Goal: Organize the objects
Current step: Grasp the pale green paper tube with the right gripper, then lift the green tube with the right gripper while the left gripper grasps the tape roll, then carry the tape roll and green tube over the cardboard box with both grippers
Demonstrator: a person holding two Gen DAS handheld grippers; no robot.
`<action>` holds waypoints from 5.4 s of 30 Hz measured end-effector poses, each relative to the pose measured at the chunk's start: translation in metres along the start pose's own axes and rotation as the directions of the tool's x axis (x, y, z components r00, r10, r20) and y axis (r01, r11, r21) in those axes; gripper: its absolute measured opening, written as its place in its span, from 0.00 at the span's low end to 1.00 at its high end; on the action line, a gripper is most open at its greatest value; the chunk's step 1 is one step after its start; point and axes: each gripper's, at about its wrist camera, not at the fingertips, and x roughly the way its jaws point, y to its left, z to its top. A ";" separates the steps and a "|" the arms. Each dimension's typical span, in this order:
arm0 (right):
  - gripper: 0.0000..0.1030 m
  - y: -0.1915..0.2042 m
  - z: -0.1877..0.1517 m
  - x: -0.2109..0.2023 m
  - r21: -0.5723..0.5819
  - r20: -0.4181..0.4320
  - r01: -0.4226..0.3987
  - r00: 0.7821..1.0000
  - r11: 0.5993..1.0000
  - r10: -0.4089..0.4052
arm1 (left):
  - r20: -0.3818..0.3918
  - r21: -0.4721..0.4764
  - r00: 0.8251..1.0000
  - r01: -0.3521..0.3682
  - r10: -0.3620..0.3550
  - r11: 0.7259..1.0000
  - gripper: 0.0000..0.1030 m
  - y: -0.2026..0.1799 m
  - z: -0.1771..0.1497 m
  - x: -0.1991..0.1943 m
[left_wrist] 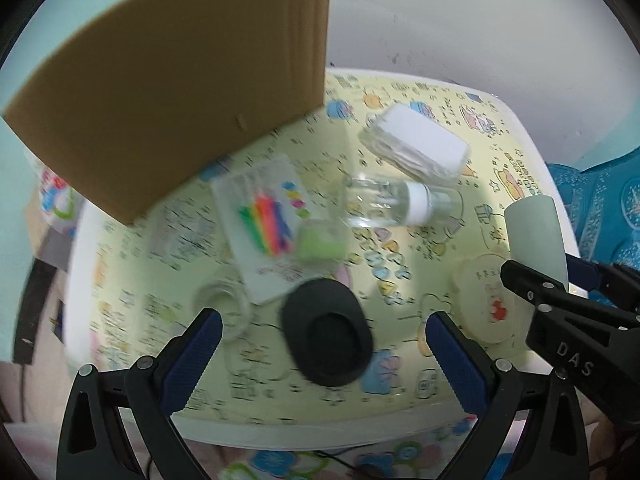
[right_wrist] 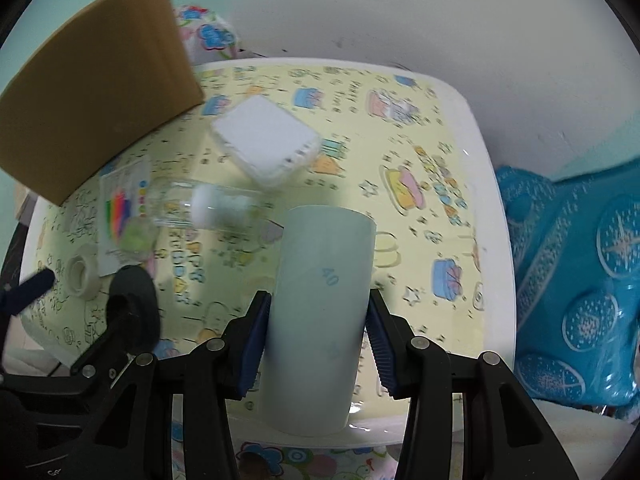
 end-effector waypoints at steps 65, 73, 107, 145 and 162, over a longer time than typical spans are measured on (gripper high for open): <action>0.48 0.002 0.003 -0.003 0.037 0.023 -0.134 0.991 0.990 0.133 | -0.043 -0.144 0.998 -0.054 0.049 0.988 0.84 0.006 -0.015 0.019; 0.48 0.000 0.005 0.006 0.057 0.000 -0.141 0.990 0.988 0.141 | -0.042 -0.103 0.998 -0.058 0.054 0.993 0.84 -0.005 -0.016 0.017; 0.48 0.047 0.020 0.003 -0.011 0.010 -0.173 0.985 0.985 0.173 | -0.047 -0.137 0.989 -0.146 0.141 0.980 0.82 0.043 -0.026 0.027; 0.46 0.022 0.012 -0.014 0.048 0.093 -0.197 0.977 0.979 0.192 | 0.058 -0.119 0.993 -0.092 0.100 0.989 0.17 0.029 0.010 -0.024; 0.46 0.036 0.065 -0.086 0.005 0.220 -0.276 0.938 0.961 0.269 | 0.133 -0.204 0.982 -0.106 0.135 0.973 0.17 0.077 0.073 -0.100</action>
